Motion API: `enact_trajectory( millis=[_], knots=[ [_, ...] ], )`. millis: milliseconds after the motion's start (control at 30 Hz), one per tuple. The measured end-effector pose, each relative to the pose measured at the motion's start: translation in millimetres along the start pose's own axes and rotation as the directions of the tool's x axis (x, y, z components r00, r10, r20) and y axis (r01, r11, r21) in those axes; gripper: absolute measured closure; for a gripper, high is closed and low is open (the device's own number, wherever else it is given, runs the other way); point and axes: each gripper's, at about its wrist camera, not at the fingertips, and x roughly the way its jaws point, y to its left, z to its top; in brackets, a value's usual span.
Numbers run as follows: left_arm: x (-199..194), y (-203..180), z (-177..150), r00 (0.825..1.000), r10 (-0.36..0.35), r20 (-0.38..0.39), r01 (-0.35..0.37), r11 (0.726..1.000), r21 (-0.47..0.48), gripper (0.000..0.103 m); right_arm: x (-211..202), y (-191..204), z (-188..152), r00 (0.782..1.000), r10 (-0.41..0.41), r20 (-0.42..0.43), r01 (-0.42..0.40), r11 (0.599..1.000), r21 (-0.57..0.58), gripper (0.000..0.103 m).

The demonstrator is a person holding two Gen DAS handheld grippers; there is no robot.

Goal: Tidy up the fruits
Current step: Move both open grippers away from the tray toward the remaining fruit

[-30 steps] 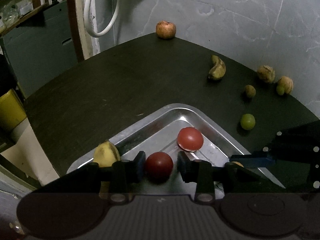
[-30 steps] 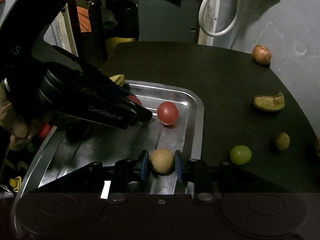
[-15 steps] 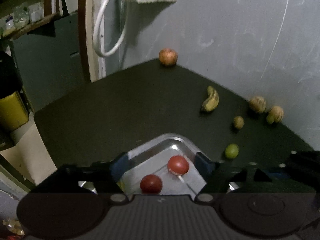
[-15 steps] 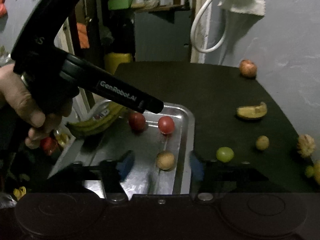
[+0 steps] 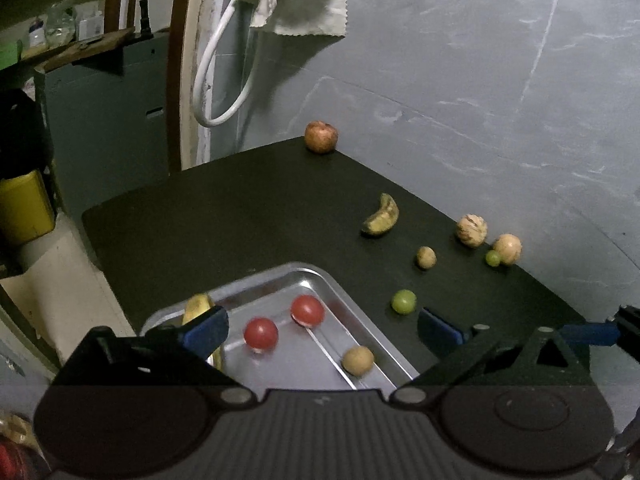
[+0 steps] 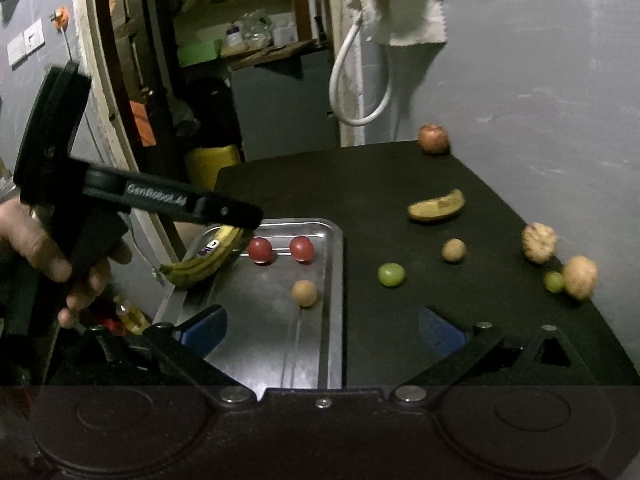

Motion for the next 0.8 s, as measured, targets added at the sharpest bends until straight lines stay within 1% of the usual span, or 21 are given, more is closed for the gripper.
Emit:
enact_trajectory(
  millis=[133,300,467,667,800],
  knots=[
    [-15.5,-14.3,-9.9,1.000,-0.008,0.003,0.008,1.000,0.004,0.001,-28.9,-8.4,-14.7,1.000,-0.019,0.023,0.018,0.999,0.038,0.001],
    [-34.7,-39.5,-16.8,1.000,-0.017,0.024,0.016,0.999,0.038,0.000,-58.4,-19.9,-31.6,0.998,-0.045,0.054,0.041,0.996,0.074,0.001],
    [-48.7,-59.9,-19.8,0.998,-0.026,0.050,0.023,0.998,0.061,0.001,-84.8,-28.8,-42.0,0.993,-0.070,0.092,0.063,0.994,0.085,0.001],
    [-59.7,-74.8,-24.9,0.997,-0.032,0.065,0.027,0.996,0.079,0.000,-102.8,-37.1,-51.2,0.989,-0.088,0.119,0.076,0.992,0.101,0.001],
    [-62.9,-78.0,-27.5,0.997,-0.030,0.065,0.024,0.996,0.090,0.000,-107.1,-38.1,-56.1,0.988,-0.094,0.123,0.080,0.990,0.114,0.001]
  ],
)
